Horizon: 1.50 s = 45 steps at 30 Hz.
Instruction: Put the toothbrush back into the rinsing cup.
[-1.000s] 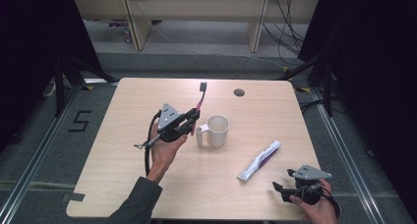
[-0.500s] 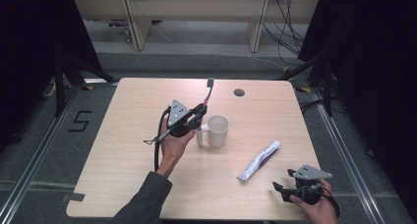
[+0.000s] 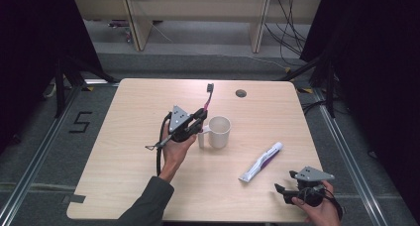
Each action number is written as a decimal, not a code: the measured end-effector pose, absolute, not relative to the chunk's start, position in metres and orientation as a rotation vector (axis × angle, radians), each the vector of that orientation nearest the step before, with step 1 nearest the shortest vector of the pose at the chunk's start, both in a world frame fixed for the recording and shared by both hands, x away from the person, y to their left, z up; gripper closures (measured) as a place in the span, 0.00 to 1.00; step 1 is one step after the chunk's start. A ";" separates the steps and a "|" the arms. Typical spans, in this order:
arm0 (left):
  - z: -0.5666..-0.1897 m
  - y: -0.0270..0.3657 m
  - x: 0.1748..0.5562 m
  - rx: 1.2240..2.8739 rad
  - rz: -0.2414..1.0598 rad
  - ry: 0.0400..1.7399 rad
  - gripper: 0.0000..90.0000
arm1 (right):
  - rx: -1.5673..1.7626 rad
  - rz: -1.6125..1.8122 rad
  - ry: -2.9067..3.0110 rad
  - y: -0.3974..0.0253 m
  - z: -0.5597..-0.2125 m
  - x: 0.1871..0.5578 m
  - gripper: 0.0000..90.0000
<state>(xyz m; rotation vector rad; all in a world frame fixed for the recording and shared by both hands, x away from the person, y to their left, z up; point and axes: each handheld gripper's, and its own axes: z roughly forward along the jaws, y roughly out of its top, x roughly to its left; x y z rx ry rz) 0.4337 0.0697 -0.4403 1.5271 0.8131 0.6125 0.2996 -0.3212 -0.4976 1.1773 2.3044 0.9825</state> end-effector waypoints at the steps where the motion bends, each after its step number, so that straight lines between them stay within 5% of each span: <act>1: -0.442 0.070 0.433 1.524 0.614 0.812 0.89 | 1.178 0.984 2.305 -0.321 -0.498 0.300 0.29; 37: -0.474 0.081 0.416 1.634 0.601 0.808 0.87 | 1.162 0.980 2.299 -0.321 -0.499 0.300 0.29; 45: -0.471 0.082 0.412 1.638 0.610 0.815 0.72 | 1.160 0.980 2.301 -0.320 -0.499 0.300 0.29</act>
